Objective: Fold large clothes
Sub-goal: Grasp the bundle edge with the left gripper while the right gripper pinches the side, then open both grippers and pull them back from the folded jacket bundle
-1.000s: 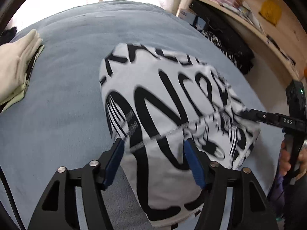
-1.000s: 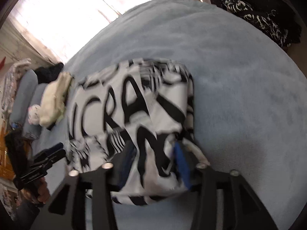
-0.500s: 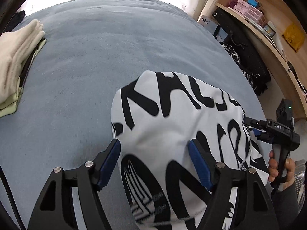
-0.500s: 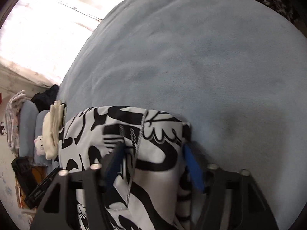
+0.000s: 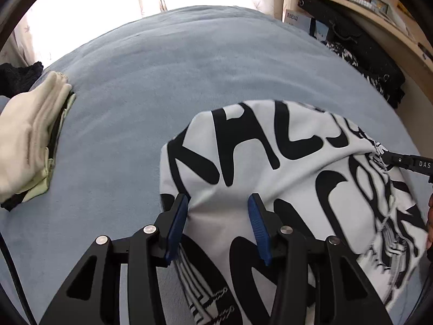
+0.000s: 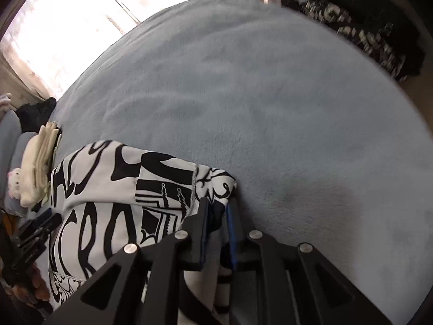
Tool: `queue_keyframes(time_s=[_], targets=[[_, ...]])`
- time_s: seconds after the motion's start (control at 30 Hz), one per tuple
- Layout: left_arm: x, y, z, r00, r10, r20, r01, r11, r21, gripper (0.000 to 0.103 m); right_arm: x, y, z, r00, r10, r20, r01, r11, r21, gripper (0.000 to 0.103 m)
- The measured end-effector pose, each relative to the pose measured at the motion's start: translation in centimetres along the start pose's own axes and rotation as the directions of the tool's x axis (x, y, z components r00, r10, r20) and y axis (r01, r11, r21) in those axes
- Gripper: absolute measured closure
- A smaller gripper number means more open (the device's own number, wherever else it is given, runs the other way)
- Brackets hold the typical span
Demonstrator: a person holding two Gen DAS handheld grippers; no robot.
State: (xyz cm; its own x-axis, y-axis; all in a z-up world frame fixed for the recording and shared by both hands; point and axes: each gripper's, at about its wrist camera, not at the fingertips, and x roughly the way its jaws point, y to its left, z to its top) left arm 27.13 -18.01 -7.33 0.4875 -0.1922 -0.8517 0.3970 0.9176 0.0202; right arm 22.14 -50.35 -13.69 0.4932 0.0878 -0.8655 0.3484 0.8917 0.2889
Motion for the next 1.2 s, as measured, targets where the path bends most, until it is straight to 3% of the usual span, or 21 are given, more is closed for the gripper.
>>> queue_keyframes(time_s=[0.07, 0.2, 0.3, 0.37, 0.47, 0.6, 0.7, 0.77, 0.87, 0.93, 1.1, 1.17, 1.2], targets=[[-1.4, 0.3, 0.2, 1.0, -0.014, 0.025, 0.014, 1.0, -0.014, 0.058, -2.4, 1.4, -0.1, 0.997, -0.035, 0.062, 0.037, 0.999, -0.03, 0.09], [-3.8, -0.5, 0.3, 0.994, -0.073, 0.079, 0.076, 0.996, -0.036, 0.058, -5.5, 5.4, 0.0, 0.989, 0.082, 0.125, -0.068, 0.992, -0.11, 0.09], [-3.2, -1.7, 0.9, 0.994, -0.086, 0.067, 0.09, 0.994, -0.063, 0.06, -4.2, 9.9, 0.7, 0.976, 0.204, 0.08, -0.192, 0.972, -0.136, 0.09], [-2.1, -2.0, 1.3, 0.994, -0.095, 0.051, 0.1, 0.991, -0.091, 0.069, -2.5, 12.2, 1.0, 0.968, 0.247, 0.049, -0.239, 0.962, -0.131, 0.09], [-0.4, -1.7, 1.3, 0.996, -0.082, 0.035, 0.086, 0.987, -0.137, 0.071, 1.7, 14.7, 1.2, 0.953, 0.301, -0.042, -0.304, 0.946, -0.113, 0.09], [1.5, -0.6, 1.4, 0.997, -0.064, 0.034, 0.068, 0.987, -0.145, 0.081, 5.3, 14.5, 1.3, 0.972, 0.224, -0.069, -0.232, 0.962, -0.142, 0.103], [1.8, 0.4, 1.4, 0.995, -0.084, 0.049, 0.09, 0.985, -0.144, 0.09, 4.7, 12.3, 1.8, 0.972, 0.234, -0.035, -0.236, 0.963, -0.129, 0.103], [2.0, 1.0, 1.2, 0.994, -0.093, 0.059, 0.1, 0.986, -0.134, 0.097, 3.7, 10.2, 1.7, 0.989, 0.148, 0.014, -0.145, 0.98, -0.138, 0.103], [1.9, 1.0, 0.9, 0.993, -0.097, 0.072, 0.105, 0.986, -0.128, 0.097, 3.3, 6.8, 2.0, 0.997, 0.078, 0.018, -0.077, 0.996, -0.055, 0.103], [1.8, 0.7, 1.0, 0.994, -0.082, 0.069, 0.09, 0.988, -0.127, 0.097, 2.9, 5.3, 2.2, 0.995, 0.095, 0.007, -0.095, 0.995, -0.012, 0.103], [0.3, 0.5, 1.1, 0.995, -0.092, 0.028, 0.096, 0.982, -0.166, 0.092, 0.0, 6.5, 1.4, 0.995, 0.093, 0.036, -0.092, 0.995, -0.036, 0.096], [-1.0, 0.3, 0.6, 0.993, -0.114, 0.032, 0.118, 0.979, -0.168, 0.091, -1.9, 7.2, 0.6, 0.991, 0.125, 0.044, -0.123, 0.991, -0.056, 0.087], [-1.9, 0.1, 0.1, 0.992, -0.124, 0.038, 0.129, 0.978, -0.164, 0.09, -2.9, 7.7, 0.0, 0.988, 0.144, 0.05, -0.141, 0.988, -0.07, 0.075]])
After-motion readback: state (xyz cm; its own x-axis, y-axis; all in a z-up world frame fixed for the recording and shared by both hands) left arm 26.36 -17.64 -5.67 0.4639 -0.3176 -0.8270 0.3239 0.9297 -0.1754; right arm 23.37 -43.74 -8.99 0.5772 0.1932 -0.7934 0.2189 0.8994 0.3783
